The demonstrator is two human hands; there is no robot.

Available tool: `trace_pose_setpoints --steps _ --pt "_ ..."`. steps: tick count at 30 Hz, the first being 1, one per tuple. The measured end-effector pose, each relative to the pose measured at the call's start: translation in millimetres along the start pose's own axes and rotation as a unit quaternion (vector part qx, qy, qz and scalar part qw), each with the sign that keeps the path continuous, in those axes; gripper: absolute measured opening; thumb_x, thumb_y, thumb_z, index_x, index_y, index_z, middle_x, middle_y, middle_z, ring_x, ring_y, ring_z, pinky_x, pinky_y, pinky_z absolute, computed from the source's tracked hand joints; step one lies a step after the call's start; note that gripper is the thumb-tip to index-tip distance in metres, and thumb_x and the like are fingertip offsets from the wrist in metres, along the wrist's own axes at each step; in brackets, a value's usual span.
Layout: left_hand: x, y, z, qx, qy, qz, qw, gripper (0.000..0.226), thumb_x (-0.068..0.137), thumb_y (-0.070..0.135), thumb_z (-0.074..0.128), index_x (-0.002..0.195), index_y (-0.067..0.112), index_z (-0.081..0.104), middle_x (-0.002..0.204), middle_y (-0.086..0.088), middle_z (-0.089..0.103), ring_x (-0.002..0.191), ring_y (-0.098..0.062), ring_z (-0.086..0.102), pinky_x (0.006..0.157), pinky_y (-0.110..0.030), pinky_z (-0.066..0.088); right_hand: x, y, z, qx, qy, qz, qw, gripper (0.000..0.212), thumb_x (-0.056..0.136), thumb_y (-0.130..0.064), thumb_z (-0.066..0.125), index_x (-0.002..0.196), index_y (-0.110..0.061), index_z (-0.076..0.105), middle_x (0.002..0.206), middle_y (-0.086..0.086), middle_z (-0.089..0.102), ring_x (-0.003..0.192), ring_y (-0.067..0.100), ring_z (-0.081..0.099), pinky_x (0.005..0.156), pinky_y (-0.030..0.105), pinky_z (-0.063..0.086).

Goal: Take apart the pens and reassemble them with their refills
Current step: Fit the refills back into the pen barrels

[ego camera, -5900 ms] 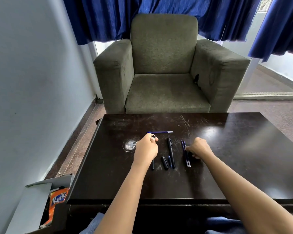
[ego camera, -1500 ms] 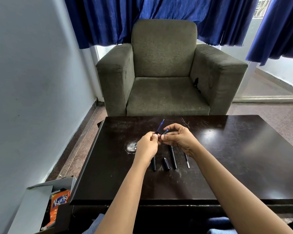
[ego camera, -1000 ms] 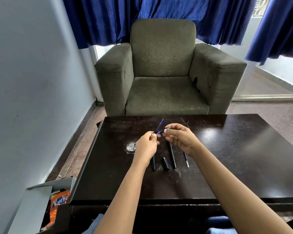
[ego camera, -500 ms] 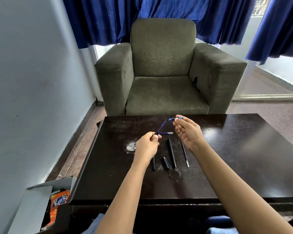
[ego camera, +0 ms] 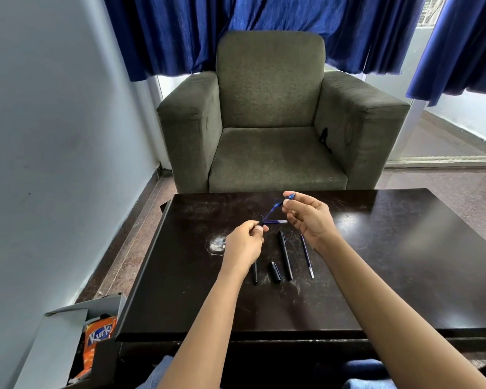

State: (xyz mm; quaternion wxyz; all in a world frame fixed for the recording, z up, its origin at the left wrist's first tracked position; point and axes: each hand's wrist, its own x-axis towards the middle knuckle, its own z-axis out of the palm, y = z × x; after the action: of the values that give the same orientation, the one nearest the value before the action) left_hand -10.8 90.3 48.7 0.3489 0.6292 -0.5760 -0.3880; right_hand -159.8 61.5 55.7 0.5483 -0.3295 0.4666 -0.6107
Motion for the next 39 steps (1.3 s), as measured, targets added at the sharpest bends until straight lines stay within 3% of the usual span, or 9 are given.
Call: trace_pose_setpoints --steps 6,16,22,27,31,36,39 --pt "1.0 -0.5 -1.3 0.029 0.004 0.007 1.0 0.029 0.1 0.022 0.04 0.104 0.018 0.069 0.086 0.003 0.063 0.061 -0.003 0.05 0.051 -0.013 0.035 -0.1 0.8 0.8 -0.036 -0.02 0.003 0.999 0.017 0.085 0.0 0.064 0.097 -0.009 0.072 0.075 0.002 0.063 0.066 0.007 0.061 0.06 0.014 0.052" --pt "0.1 2.1 -2.6 0.022 0.001 -0.017 1.0 0.043 0.099 0.041 0.039 0.087 0.018 0.074 0.08 0.007 0.064 0.068 -0.001 0.053 0.058 -0.015 0.036 5.1 -1.5 -6.0 -0.023 -0.011 0.024 0.999 0.009 0.088 -0.004 0.061 0.092 -0.007 0.07 0.071 0.002 0.06 0.057 0.004 0.057 0.055 0.014 0.05" --pt "0.2 0.5 -5.1 0.032 0.003 -0.014 0.999 0.044 0.099 0.041 0.039 0.087 0.018 0.074 0.07 0.008 0.063 0.071 -0.002 0.055 0.059 -0.014 0.035 6.4 -5.5 -9.1 -0.069 -0.065 0.048 0.994 0.016 0.092 -0.004 0.055 0.089 -0.01 0.07 0.071 0.004 0.06 0.057 0.003 0.06 0.056 0.015 0.052" --pt "0.8 -0.1 -5.2 0.033 0.003 -0.009 0.999 0.044 0.099 0.04 0.04 0.086 0.016 0.075 0.07 0.008 0.064 0.074 -0.005 0.057 0.06 -0.012 0.036 5.4 -8.7 -11.2 -0.127 -0.086 0.042 0.987 0.018 0.093 -0.002 0.053 0.092 -0.01 0.068 0.071 0.001 0.062 0.059 0.003 0.059 0.059 0.015 0.051" --pt "-0.1 3.1 -2.7 0.049 0.005 0.002 0.999 0.045 0.101 0.037 0.036 0.091 0.015 0.074 0.079 0.005 0.064 0.065 -0.001 0.051 0.057 -0.012 0.034 1.4 -4.1 -5.4 -0.148 -0.154 0.061 0.975 0.018 0.094 0.001 0.051 0.094 -0.01 0.066 0.068 -0.002 0.067 0.059 0.003 0.06 0.059 0.014 0.052" --pt "0.6 3.3 -5.7 0.045 0.006 0.007 0.999 0.035 0.099 0.025 0.039 0.096 0.016 0.072 0.088 -0.003 0.069 0.062 -0.005 0.049 0.055 -0.017 0.036 0.2 -1.2 -0.3 -0.155 -0.143 0.058 0.976 0.016 0.092 0.0 0.054 0.096 -0.009 0.067 0.066 -0.002 0.066 0.054 0.002 0.059 0.055 0.013 0.05" --pt "-0.3 1.1 -7.4 0.036 0.014 0.018 0.999 0.019 0.096 0.025 0.049 0.1 0.017 0.066 0.082 0.008 0.063 0.065 -0.004 0.051 0.057 -0.015 0.039 -0.3 -1.4 -0.8 -0.154 -0.151 0.055 0.975 0.015 0.092 -0.001 0.057 0.097 -0.008 0.068 0.068 -0.002 0.066 0.057 0.002 0.059 0.057 0.012 0.051"
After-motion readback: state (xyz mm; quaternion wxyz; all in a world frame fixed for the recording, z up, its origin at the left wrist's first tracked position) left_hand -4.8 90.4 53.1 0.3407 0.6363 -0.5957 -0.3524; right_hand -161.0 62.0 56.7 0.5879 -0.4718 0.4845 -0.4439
